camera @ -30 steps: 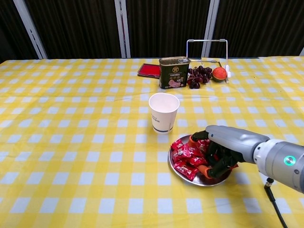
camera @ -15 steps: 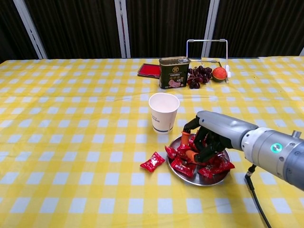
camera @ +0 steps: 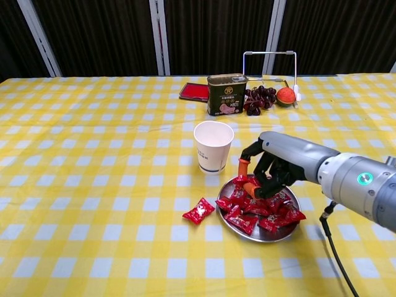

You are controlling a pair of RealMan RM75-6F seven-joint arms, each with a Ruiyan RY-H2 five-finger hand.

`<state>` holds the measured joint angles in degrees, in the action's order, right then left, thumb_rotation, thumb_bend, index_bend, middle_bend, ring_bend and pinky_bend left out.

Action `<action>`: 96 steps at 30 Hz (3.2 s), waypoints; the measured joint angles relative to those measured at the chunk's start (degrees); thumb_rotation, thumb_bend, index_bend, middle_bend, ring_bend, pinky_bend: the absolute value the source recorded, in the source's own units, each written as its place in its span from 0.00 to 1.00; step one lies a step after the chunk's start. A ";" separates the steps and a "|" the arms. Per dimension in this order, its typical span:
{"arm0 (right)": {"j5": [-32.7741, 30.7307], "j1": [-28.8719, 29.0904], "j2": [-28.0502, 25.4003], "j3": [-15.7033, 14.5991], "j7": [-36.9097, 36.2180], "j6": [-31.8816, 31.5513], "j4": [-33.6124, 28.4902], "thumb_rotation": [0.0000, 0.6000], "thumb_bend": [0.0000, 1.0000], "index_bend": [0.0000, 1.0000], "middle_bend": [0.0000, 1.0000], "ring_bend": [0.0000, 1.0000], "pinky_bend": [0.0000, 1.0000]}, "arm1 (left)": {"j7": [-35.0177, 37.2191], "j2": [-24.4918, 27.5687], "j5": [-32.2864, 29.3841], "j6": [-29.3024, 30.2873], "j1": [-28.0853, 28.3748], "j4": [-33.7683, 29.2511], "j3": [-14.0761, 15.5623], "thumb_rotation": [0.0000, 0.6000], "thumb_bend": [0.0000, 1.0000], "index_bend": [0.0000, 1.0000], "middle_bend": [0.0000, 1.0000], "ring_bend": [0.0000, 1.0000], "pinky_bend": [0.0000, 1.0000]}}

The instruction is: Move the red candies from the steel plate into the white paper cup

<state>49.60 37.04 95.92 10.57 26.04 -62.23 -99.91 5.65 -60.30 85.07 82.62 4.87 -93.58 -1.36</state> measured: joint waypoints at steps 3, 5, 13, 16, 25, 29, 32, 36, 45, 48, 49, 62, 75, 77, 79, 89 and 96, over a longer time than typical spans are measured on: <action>0.07 0.26 -1.24 1.11 0.29 -0.56 -1.87 1.00 0.51 0.70 0.82 0.97 1.00 | 0.07 0.05 -0.10 -0.15 0.03 -0.08 0.00 1.00 0.02 0.00 0.00 0.00 0.00; -0.15 0.61 -2.19 2.09 0.69 -0.87 -3.29 1.00 0.51 0.70 0.82 0.97 1.00 | 0.14 0.09 -0.22 -0.28 0.07 -0.15 -0.01 1.00 0.02 0.00 0.00 0.00 0.00; -3.07 3.63 -4.06 6.30 3.42 -1.27 -5.70 1.00 0.51 0.70 0.82 0.97 1.00 | 0.56 0.39 -0.91 -1.00 0.27 -0.45 -0.16 1.00 0.02 0.00 0.00 0.00 0.00; -5.24 5.57 -4.07 8.24 4.36 -0.93 -5.38 1.00 0.51 0.70 0.82 0.97 1.00 | 0.63 0.53 -1.17 -1.41 0.39 -0.50 -0.17 1.00 0.02 0.00 0.00 0.00 0.00; -11.01 11.56 -2.07 11.77 5.86 1.21 -0.11 1.00 0.51 0.70 0.82 0.97 1.00 | 1.20 0.84 -1.91 -2.19 0.70 -0.61 -0.41 1.00 0.02 0.00 0.00 0.00 0.00; -12.91 13.20 -0.81 12.04 6.15 1.96 2.95 1.00 0.51 0.69 0.82 0.97 1.00 | 1.47 1.06 -2.12 -2.46 0.74 -0.81 -0.39 1.00 0.02 0.00 0.00 0.00 0.00; -13.85 13.99 0.00 11.79 6.09 2.23 4.80 1.00 0.51 0.62 0.82 0.97 1.00 | 1.59 1.17 -2.21 -2.62 0.79 -0.88 -0.40 1.00 0.02 0.00 0.00 0.00 0.00; -14.05 14.59 0.81 10.66 5.84 2.29 6.51 1.00 0.51 0.56 0.82 0.97 1.00 | 1.71 1.32 -2.33 -2.79 0.82 -1.05 -0.38 1.00 0.02 0.00 0.00 0.00 0.00; -13.93 14.88 0.83 9.41 5.14 1.47 5.89 1.00 0.50 0.31 0.82 0.97 1.00 | 1.61 1.42 -2.39 -2.90 0.83 -1.24 -0.32 1.00 0.02 0.00 0.00 0.00 0.00; -13.76 14.98 0.79 9.20 5.08 1.13 5.66 1.00 0.48 0.25 0.82 0.97 1.00 | 1.58 1.40 -2.33 -2.77 0.82 -1.24 -0.35 1.00 0.02 0.00 0.00 0.00 0.00; -13.71 15.00 0.77 9.19 5.04 1.01 5.58 1.00 0.48 0.25 0.82 0.97 1.00 | 1.60 1.38 -2.31 -2.75 0.80 -1.23 -0.34 1.00 0.02 0.00 0.00 0.00 0.00; -10.45 12.46 -4.31 6.15 5.56 -2.99 -4.03 1.00 0.47 0.25 0.82 0.97 1.00 | 1.80 1.40 -2.09 -2.68 0.83 -1.18 -0.30 1.00 0.02 0.00 0.00 0.00 0.00; -3.47 4.07 -9.32 -5.82 5.93 -8.57 -13.25 1.00 0.41 0.21 0.82 0.97 1.00 | 1.30 0.58 -0.78 -0.02 0.14 -0.76 -0.45 1.00 0.02 0.00 0.00 0.00 0.00; -2.78 3.02 -8.81 -6.87 5.54 -9.10 -13.04 1.00 0.41 0.18 0.82 0.97 1.00 | 1.31 0.45 -0.51 0.39 -0.01 -0.62 -0.46 1.00 0.02 0.00 0.00 0.00 0.00; -2.42 2.53 -8.33 -7.32 5.37 -9.28 -12.59 1.00 0.41 0.13 0.82 0.97 1.00 | 1.33 0.36 -0.34 0.64 -0.11 -0.50 -0.46 1.00 0.02 0.00 0.00 0.00 0.00; -2.52 0.88 -5.90 -7.98 5.07 -8.81 -9.59 1.00 0.40 0.03 0.82 0.97 1.00 | 1.31 0.15 0.05 1.14 -0.31 -0.23 -0.41 1.00 0.02 0.00 0.00 0.00 0.00; -2.95 0.17 -4.84 -8.64 5.11 -7.60 -7.28 1.00 0.40 0.07 0.82 0.97 1.00 | 1.25 0.19 -0.13 0.85 -0.25 -0.28 -0.39 1.00 0.02 0.00 0.00 0.00 0.00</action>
<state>46.66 37.21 91.09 1.92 31.15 -69.83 -107.19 6.90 -60.11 84.94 83.47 4.62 -93.85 -1.75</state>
